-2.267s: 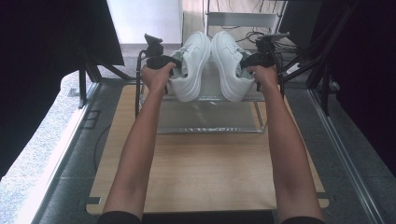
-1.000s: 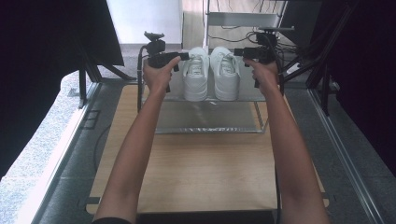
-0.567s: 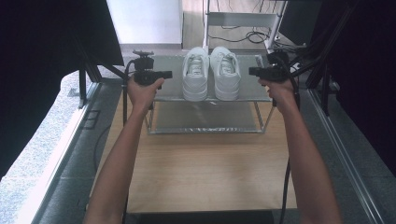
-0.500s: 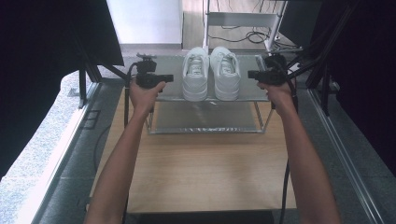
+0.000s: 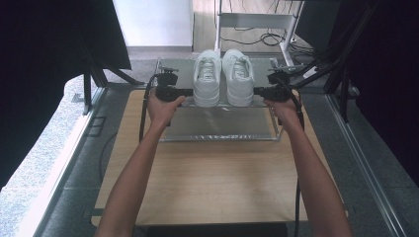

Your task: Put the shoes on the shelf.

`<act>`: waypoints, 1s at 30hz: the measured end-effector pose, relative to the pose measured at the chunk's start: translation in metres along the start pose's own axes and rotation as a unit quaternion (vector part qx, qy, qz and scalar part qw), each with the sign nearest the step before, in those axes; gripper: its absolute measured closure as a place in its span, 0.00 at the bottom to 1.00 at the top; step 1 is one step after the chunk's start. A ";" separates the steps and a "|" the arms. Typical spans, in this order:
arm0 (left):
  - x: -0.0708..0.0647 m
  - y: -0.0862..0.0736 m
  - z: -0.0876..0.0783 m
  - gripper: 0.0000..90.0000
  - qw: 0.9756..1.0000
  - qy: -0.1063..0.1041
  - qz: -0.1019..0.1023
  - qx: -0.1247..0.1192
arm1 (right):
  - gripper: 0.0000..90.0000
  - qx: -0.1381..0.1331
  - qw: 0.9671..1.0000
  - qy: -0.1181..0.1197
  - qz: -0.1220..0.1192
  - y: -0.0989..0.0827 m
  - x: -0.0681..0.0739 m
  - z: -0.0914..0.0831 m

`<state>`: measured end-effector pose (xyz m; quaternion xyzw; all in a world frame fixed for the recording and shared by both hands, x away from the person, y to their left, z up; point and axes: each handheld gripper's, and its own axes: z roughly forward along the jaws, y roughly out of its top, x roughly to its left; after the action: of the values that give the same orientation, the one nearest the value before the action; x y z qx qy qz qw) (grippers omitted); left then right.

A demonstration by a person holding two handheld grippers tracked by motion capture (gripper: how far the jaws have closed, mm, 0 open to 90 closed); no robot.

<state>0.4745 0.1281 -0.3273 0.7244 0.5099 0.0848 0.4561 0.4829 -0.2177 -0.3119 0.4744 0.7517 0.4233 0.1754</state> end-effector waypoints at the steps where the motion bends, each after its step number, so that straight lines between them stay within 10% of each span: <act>1: 0.000 0.000 0.000 1.00 1.000 -0.003 -0.004 -0.001 | 1.00 -0.002 1.000 0.001 0.002 0.000 0.000 0.000; 21: -0.004 -0.001 0.006 0.99 0.999 -0.026 -0.017 -0.005 | 1.00 0.001 1.000 -0.004 0.000 0.001 0.014 0.003; 30: -0.002 -0.003 -0.006 0.81 0.999 -0.024 -0.008 -0.035 | 0.93 -0.014 1.000 0.002 -0.011 -0.003 0.010 -0.002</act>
<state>0.4678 0.1302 -0.3258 0.7058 0.5010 0.0818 0.4942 0.4752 -0.2104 -0.3120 0.4630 0.7509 0.4329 0.1854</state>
